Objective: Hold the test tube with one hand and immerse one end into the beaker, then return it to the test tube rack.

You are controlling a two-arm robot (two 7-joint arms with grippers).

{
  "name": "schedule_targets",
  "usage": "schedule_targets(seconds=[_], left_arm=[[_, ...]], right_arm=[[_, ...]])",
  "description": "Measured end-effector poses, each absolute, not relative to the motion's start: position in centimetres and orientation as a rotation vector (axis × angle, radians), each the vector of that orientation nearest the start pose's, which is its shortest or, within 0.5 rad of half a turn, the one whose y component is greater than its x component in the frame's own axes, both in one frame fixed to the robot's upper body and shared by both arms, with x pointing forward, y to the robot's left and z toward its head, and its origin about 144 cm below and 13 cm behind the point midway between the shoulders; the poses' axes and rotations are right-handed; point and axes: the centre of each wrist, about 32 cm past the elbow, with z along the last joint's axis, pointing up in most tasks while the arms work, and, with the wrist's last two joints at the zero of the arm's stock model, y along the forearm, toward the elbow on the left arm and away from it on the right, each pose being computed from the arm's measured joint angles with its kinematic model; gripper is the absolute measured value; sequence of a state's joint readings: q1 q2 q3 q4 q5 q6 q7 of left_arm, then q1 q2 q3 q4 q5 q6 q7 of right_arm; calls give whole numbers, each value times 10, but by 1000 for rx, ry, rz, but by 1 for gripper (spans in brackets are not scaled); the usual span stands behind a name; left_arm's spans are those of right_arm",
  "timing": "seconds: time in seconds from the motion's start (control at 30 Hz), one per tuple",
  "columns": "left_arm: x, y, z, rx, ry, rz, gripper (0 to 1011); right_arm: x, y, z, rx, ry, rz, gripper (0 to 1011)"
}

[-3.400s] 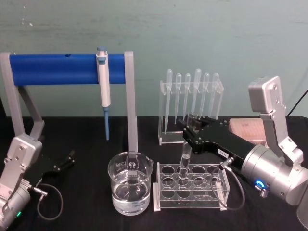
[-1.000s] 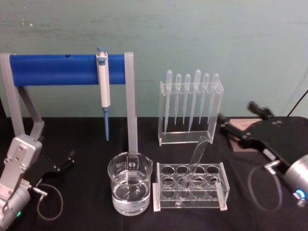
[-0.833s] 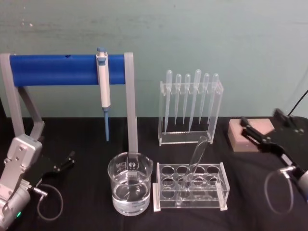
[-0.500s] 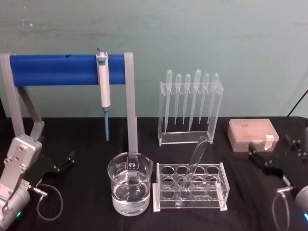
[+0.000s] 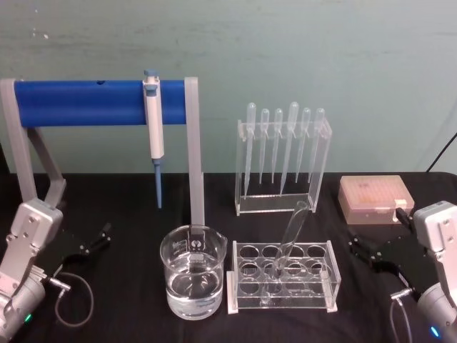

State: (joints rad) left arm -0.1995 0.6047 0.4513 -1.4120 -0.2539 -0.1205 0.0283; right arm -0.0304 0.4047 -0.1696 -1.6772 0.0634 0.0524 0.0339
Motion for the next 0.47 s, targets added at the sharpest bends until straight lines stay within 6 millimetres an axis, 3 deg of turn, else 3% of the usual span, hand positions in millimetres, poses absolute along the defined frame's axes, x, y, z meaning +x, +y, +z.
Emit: schedule_targets(seconds=[0.47], left_arm=[[489, 310, 1140, 304, -285, 1248, 1000]], right_arm=[[446, -281, 1166, -279, -226, -1336, 1000]])
